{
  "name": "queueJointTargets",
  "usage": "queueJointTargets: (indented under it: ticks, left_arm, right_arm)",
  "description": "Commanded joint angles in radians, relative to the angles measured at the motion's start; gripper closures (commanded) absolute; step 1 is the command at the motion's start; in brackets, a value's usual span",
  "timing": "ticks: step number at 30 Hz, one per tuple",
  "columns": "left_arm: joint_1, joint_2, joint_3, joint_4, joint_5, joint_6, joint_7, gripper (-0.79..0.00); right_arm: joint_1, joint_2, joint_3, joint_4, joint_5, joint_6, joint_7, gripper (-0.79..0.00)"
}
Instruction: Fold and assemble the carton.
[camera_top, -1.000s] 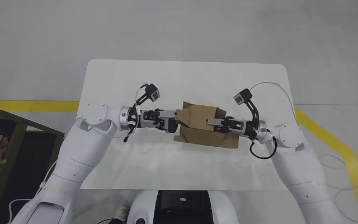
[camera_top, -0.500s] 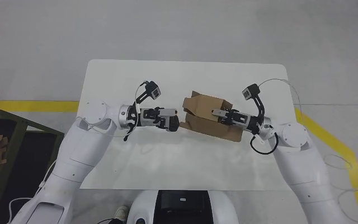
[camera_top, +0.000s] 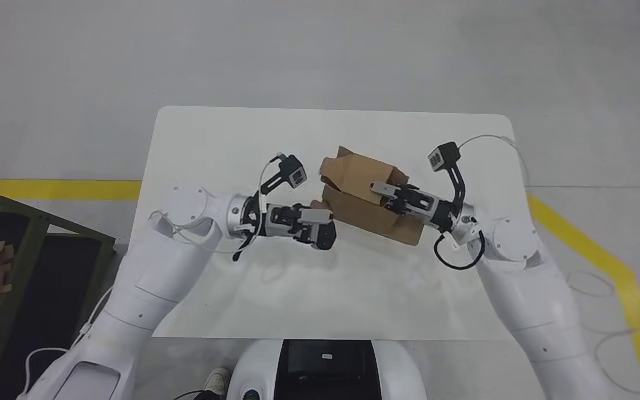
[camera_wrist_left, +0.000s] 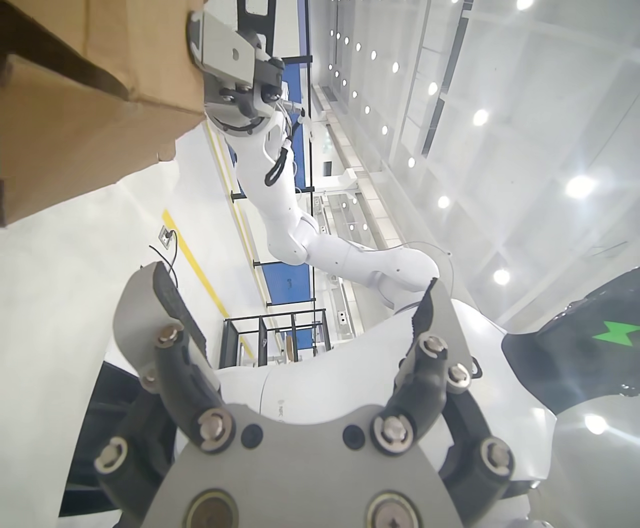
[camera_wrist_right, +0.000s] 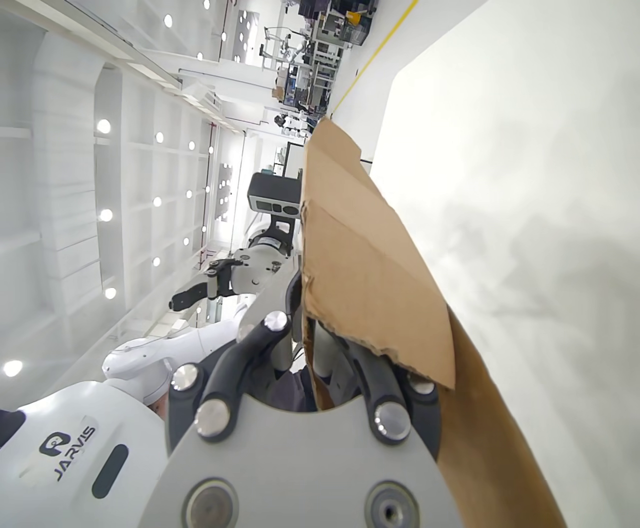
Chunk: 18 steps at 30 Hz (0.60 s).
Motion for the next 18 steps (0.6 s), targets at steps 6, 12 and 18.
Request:
queueJointTargets:
  ticks: [6, 12, 18]
  left_arm:
    - [0.002, -0.002, 0.009, 0.026, 0.009, 0.001, 0.003, -0.785]
    - [0.0, -0.004, 0.011, 0.046, 0.011, -0.008, 0.007, -0.785]
    - [-0.004, -0.004, 0.006, 0.061, 0.019, -0.016, 0.014, -0.785]
  right_arm:
    - [-0.03, -0.003, -0.009, -0.063, 0.023, 0.036, -0.03, 0.0]
    - [-0.063, -0.002, -0.011, -0.125, 0.036, 0.067, -0.039, 0.0]
    - [-0.091, 0.0, -0.009, -0.17, 0.046, 0.092, -0.033, 0.0]
